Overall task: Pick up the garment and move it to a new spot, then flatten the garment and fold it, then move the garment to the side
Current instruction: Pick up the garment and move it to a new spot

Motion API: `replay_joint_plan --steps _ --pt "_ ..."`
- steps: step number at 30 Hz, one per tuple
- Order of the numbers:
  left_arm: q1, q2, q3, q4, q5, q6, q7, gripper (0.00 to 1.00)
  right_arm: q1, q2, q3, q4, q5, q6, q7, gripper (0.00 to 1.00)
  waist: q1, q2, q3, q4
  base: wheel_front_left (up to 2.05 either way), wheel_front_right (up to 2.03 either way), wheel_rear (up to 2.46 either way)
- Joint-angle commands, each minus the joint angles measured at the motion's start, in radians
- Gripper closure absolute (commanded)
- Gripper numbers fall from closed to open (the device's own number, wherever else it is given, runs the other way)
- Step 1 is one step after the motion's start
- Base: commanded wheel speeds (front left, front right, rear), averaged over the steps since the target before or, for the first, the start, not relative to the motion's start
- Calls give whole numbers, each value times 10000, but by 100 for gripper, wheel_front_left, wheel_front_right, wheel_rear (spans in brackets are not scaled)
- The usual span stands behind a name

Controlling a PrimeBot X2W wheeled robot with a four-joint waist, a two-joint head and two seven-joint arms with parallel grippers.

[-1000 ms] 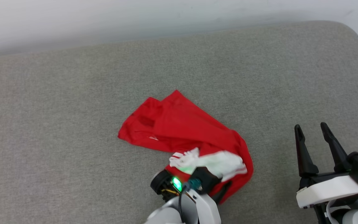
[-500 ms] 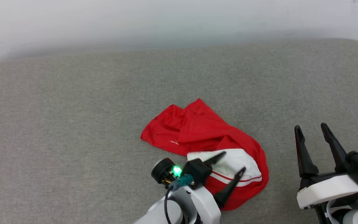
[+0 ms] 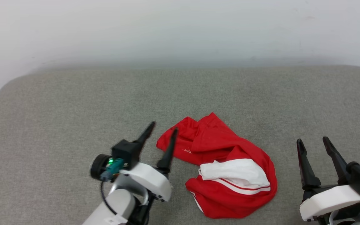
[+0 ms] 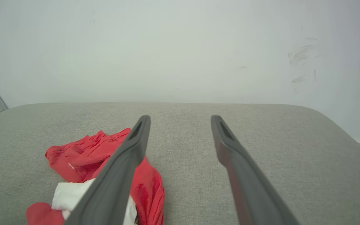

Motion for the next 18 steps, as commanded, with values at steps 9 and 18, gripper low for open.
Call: replay_joint_plan --steps 9,18 --pt "1426 883 1910 -909 21 766 -86 0 550 7 42 -154 87 -5 134 0 0 0 -645 150 0 0 0" --pt "2429 1287 2347 -1239 126 883 -89 0 761 7 203 -12 9 -7 185 0 0 0 -853 91 0 0 0"
